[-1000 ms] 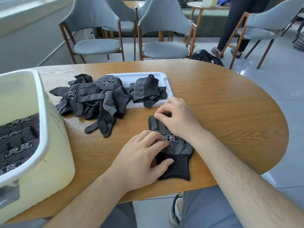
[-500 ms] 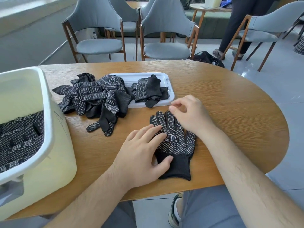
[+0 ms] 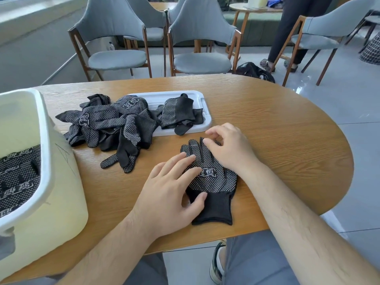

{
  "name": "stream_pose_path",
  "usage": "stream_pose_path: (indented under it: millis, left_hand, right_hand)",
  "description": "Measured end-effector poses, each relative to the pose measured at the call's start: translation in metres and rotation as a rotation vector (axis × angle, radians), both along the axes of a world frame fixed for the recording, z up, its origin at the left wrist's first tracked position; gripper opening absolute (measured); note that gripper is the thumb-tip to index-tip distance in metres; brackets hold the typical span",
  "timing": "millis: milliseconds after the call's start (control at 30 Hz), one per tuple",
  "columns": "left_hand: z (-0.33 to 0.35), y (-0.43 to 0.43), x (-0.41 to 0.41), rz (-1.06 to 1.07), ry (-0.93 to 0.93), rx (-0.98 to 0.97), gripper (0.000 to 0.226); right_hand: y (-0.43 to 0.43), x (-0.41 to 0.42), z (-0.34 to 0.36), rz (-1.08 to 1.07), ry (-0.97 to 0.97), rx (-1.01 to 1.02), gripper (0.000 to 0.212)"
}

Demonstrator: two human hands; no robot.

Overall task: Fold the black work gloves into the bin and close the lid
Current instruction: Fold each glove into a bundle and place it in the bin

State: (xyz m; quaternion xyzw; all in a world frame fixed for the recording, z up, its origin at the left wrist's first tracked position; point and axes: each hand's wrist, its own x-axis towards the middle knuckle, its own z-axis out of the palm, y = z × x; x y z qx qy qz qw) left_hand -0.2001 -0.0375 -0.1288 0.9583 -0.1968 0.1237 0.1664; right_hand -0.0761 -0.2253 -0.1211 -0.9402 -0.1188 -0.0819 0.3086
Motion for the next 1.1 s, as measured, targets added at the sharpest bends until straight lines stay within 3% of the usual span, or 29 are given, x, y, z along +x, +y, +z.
stream_pose_path:
  millis: [267, 767, 833, 967, 1100]
  left_hand:
    - [-0.001, 0.0, 0.0, -0.078, 0.054, 0.007, 0.054]
    - [-0.002, 0.001, 0.001, -0.094, 0.066, -0.002, 0.054]
    - [-0.002, 0.001, 0.001, -0.097, 0.063, -0.003, 0.053]
    - [-0.001, 0.0, 0.002, -0.104, 0.061, 0.0, 0.053]
    - [-0.001, 0.0, 0.001, -0.103, 0.061, -0.01, 0.052]
  right_hand:
    - [-0.031, -0.007, 0.002, -0.105, 0.1, 0.021, 0.019]
    - [-0.023, -0.009, -0.004, -0.05, 0.024, -0.024, 0.006]
    - [-0.021, -0.008, -0.002, -0.06, 0.026, -0.014, 0.011]
    - [-0.008, 0.001, 0.005, -0.049, 0.089, -0.041, 0.043]
    - [0.001, 0.012, 0.004, -0.096, 0.092, -0.104, 0.042]
